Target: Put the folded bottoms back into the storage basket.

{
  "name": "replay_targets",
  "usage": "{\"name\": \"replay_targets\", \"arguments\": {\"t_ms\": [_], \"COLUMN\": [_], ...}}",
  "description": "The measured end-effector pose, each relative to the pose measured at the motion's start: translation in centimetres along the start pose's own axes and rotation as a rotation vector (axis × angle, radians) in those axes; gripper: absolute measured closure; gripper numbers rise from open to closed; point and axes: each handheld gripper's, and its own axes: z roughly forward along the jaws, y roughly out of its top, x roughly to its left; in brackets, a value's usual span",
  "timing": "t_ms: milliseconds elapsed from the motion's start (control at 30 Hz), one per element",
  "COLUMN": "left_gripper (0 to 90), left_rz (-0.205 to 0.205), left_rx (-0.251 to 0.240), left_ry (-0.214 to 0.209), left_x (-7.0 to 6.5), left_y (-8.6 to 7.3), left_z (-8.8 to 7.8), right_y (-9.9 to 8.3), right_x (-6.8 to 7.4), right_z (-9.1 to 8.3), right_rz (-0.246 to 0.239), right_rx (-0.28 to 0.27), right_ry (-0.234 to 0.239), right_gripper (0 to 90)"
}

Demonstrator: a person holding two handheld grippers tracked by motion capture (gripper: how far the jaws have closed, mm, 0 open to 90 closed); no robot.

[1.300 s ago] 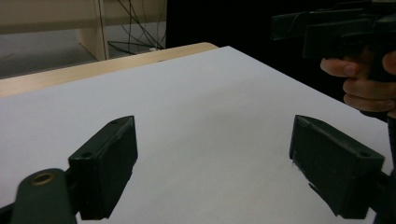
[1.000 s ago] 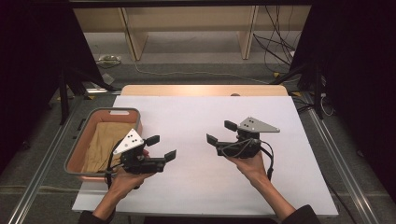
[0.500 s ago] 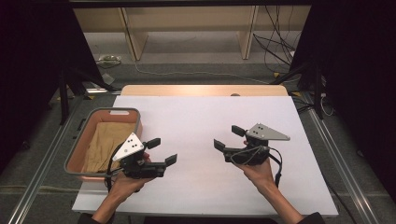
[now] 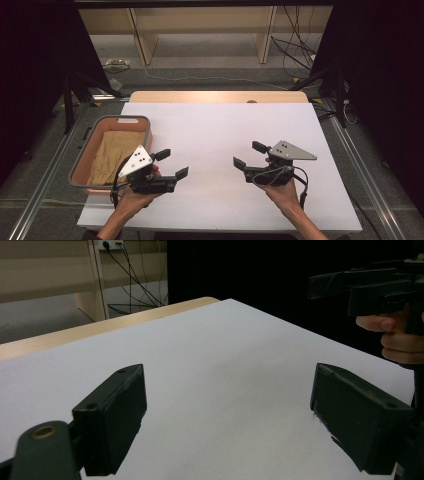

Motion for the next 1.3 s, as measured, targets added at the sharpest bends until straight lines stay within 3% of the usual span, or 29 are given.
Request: {"name": "replay_targets", "arguments": {"t_ms": [267,967,1300], "left_gripper": [13.6,7.0,5.1], "left_rz": [0.030,0.014,-0.003], "left_rx": [0.001,-0.022,-0.001], "left_ry": [0.005,0.002,-0.028], "left_x": [-0.3,-0.3,-0.6], "left_y": [-0.2,-0.6,-1.0], "left_z": [0.0,-0.7,-0.8], "right_y": [-0.7,-2.8,-3.6], "right_x": [0.2,0.4,0.1], "right_z": [-0.8,-3.6,-4.7], "right_rz": [-0.008,-0.014,0.006], "right_rx": [-0.002,-0.017,-0.015], "right_ry": [-0.009,-0.048,-0.054], "right_gripper": [16.4,11.8,6.4]}}
